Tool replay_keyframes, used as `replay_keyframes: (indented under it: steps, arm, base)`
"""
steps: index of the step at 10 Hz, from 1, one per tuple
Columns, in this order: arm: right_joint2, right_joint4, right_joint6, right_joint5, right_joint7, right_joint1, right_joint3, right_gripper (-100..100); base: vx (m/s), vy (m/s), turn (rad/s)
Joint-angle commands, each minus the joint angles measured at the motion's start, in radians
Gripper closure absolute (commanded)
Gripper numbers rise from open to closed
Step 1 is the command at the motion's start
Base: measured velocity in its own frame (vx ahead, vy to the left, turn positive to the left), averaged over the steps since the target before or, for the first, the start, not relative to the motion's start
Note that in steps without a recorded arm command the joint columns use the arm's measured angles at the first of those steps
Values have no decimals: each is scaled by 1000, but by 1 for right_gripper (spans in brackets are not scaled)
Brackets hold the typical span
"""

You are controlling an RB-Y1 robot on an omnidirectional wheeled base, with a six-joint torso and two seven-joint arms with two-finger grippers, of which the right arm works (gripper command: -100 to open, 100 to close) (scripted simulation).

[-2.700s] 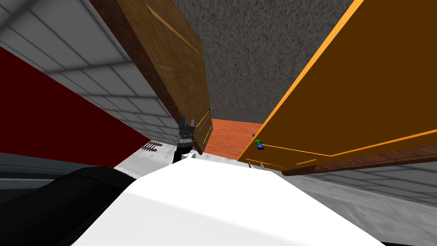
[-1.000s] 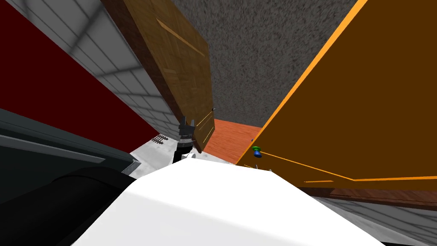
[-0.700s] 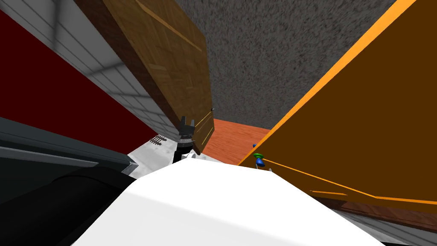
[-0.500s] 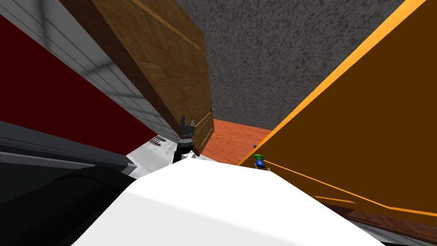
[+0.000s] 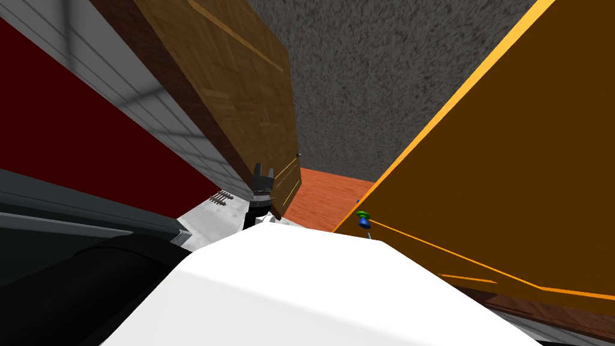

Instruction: Push the door open

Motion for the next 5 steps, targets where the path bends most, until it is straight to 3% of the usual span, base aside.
replay_keyframes:
  steps: [1,2,3,5]
  arm:
    - [0,0,0,0,0,0,0,100]
    - [0,0,0,0,0,0,0,100]
    - [-31,2,4,-10,5,4,0,-100]
    - [-51,6,13,-34,18,16,-1,-100]
  base:
    - [-7,0,0]
    - [0,0,0]
    - [-35,29,-32]
    - [-94,85,-64]
